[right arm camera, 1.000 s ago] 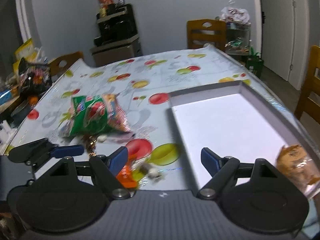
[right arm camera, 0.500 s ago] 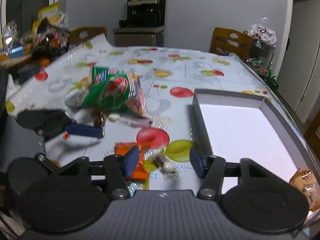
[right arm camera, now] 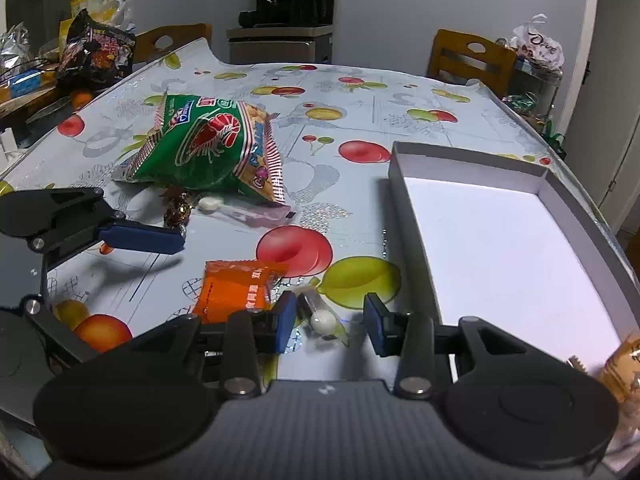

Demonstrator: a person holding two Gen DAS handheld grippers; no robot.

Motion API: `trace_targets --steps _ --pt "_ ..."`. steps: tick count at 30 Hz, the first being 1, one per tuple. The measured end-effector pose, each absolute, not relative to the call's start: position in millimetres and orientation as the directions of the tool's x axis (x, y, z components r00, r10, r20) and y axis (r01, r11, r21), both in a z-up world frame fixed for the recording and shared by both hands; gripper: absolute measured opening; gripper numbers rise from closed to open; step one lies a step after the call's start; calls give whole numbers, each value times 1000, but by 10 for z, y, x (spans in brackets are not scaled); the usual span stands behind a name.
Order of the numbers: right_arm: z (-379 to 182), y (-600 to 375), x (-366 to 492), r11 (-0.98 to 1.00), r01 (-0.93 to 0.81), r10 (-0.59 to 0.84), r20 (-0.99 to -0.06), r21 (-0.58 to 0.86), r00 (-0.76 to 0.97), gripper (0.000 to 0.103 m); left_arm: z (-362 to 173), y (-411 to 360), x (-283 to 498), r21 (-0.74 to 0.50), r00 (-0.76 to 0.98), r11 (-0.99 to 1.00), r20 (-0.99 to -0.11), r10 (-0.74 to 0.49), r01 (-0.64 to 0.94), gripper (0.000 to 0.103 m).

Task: Organize snacks
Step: 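Grasp the white lollipop with the right gripper while the left grasps the orange packet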

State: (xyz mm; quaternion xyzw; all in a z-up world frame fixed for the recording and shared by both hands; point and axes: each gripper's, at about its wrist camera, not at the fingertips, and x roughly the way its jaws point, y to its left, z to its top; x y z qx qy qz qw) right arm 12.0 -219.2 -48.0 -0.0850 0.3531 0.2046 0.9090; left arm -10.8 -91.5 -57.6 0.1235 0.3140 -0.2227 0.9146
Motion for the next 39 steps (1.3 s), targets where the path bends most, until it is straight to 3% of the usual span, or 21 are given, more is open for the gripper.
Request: trace_targets --steps 3,6,19,24,28,39 --pt "-510 -2179 125 906 -423 303 -676 -14 672 18 -578 -927 -81 86 701 873 -636 -322 479 88" --pt "-509 -2230 121 912 -408 316 -681 27 661 17 -577 -945 -39 90 702 875 -639 -315 475 88" --pt "-483 -2420 -60 922 -367 353 -660 124 663 17 -641 -1054 136 63 687 854 -627 -369 516 84" --pt "-482 -2422 -53 923 -362 353 -660 130 663 17 -638 -1052 109 50 680 845 -619 -392 532 66" --pt "-483 -2425 -37 924 -359 353 -663 135 660 17 -630 -1041 83 53 683 844 -615 -394 534 59" --pt "-452 -2413 -2 931 -333 344 -664 150 664 19 -577 -876 68 70 716 892 -626 -309 447 52"
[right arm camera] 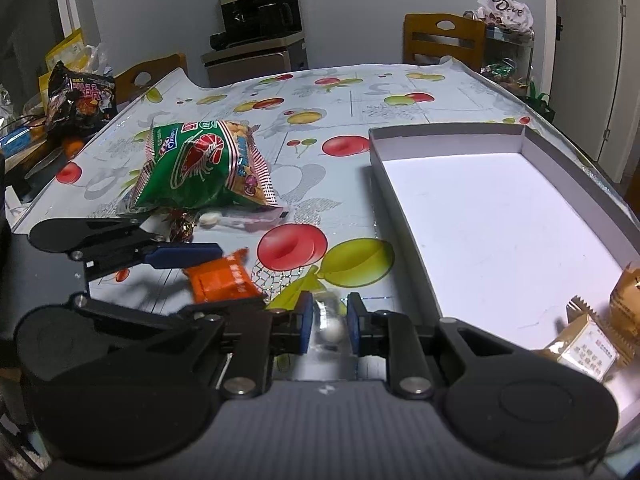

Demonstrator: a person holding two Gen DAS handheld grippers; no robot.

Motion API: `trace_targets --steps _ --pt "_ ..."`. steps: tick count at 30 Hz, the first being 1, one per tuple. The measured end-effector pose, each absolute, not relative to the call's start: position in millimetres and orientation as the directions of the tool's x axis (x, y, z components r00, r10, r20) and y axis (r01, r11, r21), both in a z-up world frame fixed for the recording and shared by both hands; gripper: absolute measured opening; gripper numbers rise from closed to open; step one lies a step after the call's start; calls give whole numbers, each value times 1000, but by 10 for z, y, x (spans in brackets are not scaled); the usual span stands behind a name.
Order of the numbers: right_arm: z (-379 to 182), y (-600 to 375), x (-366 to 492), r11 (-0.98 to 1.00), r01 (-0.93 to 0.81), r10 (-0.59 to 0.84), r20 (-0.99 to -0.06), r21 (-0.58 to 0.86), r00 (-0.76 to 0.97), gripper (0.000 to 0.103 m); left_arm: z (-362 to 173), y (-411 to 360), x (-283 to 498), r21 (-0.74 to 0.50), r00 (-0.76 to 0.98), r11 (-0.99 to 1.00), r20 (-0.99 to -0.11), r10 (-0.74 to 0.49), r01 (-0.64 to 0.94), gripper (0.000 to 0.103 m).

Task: Organize snacks
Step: 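Grasp the white lollipop with the right gripper while the left grasps the orange packet, then lift both held snacks and carry them over the grey box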

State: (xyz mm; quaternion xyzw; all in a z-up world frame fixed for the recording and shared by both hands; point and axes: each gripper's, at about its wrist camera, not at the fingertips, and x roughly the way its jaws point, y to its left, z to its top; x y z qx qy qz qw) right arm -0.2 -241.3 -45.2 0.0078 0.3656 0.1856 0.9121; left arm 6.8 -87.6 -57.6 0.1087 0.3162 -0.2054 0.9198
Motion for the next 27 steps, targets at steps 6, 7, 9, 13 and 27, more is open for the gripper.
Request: trace_targets --steps 6,7,9,13,27 --pt "-450 -2307 -10 935 -336 320 -661 108 679 29 -541 -859 170 40 720 931 -647 -252 362 51" --pt "-452 -2302 -21 936 -336 316 -660 102 681 30 -539 -861 164 41 722 934 -646 -247 356 51" --pt "-461 -2308 -37 938 -333 307 -661 91 685 33 -540 -859 159 36 725 937 -644 -243 346 52" --pt "-478 -2319 -53 943 -324 288 -658 70 696 35 -551 -885 134 47 734 941 -639 -230 335 52" --pt "-552 -2282 -112 944 -330 254 -639 0 726 35 -581 -908 93 68 752 945 -625 -210 321 54"
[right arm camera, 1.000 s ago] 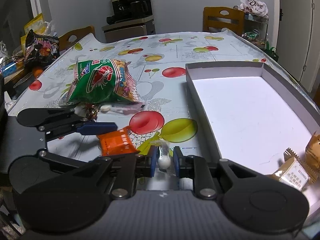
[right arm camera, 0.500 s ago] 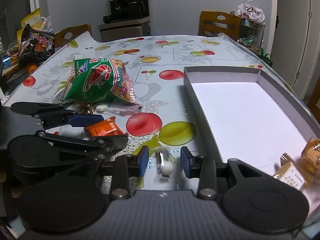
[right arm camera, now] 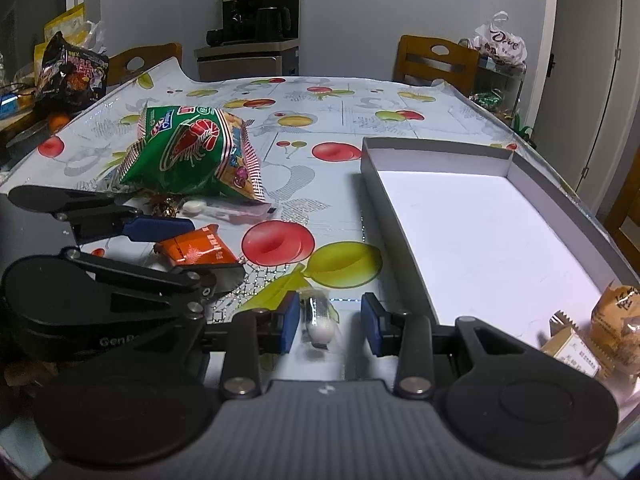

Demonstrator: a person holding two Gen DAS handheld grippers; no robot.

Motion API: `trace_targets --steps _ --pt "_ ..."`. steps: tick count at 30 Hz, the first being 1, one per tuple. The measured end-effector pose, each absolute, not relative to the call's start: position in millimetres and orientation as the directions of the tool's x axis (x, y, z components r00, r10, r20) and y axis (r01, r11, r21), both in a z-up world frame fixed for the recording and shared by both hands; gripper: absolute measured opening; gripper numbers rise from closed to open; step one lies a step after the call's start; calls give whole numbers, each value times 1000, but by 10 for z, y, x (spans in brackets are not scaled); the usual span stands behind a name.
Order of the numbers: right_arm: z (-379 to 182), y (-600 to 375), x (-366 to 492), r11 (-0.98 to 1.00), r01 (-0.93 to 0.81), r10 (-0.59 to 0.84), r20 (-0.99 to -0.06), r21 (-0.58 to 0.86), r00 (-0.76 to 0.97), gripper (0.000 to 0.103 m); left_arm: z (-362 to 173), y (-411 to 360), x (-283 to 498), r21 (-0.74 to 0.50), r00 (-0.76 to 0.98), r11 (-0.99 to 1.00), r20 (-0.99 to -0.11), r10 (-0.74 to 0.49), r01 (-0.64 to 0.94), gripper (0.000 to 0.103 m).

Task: Organize snacks
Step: 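Lift both held snacks and carry them over the grey box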

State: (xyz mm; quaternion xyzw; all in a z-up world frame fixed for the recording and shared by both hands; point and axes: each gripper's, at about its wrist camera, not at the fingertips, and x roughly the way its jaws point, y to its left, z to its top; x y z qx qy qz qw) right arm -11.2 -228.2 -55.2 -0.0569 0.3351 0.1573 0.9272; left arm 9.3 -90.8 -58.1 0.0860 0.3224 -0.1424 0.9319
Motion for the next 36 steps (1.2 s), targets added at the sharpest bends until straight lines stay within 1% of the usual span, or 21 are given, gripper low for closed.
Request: trace_targets --steps 5,7,24,26,31,36 --pt "-601 -2226 -161 942 -331 228 -621 -54 750 35 -588 -908 83 69 755 945 -621 -210 319 54" --pt "-606 -2228 -165 944 -324 220 -616 -61 757 32 -590 -904 83 67 755 945 -620 -211 319 54" --pt "-625 -2261 -151 948 -307 199 -602 -81 773 21 -595 -902 80 65 757 946 -618 -212 318 54" --pt "-624 -2269 -149 949 -306 201 -601 -76 774 21 -595 -902 80 66 757 946 -618 -212 318 54" --pt "-596 -2341 -118 954 -300 221 -606 -30 764 15 -596 -903 80 66 758 946 -618 -212 318 54" --pt "-575 -2372 -108 955 -296 234 -613 1 755 15 -589 -903 77 66 757 946 -618 -212 319 54"
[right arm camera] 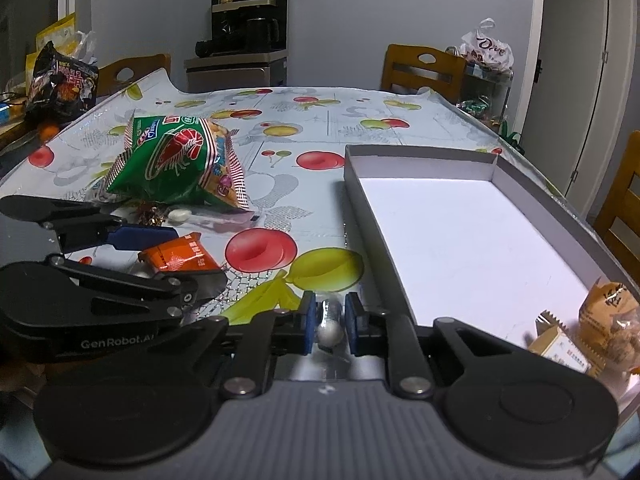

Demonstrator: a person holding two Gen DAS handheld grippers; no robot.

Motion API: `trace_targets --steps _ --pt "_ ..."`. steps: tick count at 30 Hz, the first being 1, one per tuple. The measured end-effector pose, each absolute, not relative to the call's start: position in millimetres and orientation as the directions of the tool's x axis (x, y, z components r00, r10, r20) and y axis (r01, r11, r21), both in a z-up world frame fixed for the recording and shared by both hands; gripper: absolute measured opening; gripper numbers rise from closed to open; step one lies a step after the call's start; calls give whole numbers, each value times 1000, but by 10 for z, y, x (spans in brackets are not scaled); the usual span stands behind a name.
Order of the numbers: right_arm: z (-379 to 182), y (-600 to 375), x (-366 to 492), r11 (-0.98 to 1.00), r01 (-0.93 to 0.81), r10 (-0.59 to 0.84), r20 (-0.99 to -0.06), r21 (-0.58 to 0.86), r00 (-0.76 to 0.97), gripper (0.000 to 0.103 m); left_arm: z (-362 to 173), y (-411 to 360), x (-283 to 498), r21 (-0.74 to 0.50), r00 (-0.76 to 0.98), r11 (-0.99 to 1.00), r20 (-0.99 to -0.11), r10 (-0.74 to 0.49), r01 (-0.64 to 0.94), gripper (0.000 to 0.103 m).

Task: Organize snacks
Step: 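Lift both held snacks and carry them over the grey box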

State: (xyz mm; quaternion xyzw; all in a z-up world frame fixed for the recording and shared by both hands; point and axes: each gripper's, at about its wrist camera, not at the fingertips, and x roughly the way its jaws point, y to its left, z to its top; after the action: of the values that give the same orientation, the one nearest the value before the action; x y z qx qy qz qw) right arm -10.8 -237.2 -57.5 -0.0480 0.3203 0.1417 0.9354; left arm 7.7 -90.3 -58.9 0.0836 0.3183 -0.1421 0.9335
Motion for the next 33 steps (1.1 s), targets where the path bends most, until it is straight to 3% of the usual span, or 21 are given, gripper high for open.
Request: trace_targets --steps 12,22,33 --pt "-538 -2391 -117 947 -315 283 -607 55 743 12 -536 -860 76 57 755 939 -612 -236 339 47" --pt "-352 -2558 -231 939 -328 332 -531 106 780 12 -353 -942 37 88 787 930 -565 -248 356 41" --pt "-7 -3068 -268 961 -232 275 -438 151 856 12 5 -1417 336 114 788 891 -525 -321 439 41"
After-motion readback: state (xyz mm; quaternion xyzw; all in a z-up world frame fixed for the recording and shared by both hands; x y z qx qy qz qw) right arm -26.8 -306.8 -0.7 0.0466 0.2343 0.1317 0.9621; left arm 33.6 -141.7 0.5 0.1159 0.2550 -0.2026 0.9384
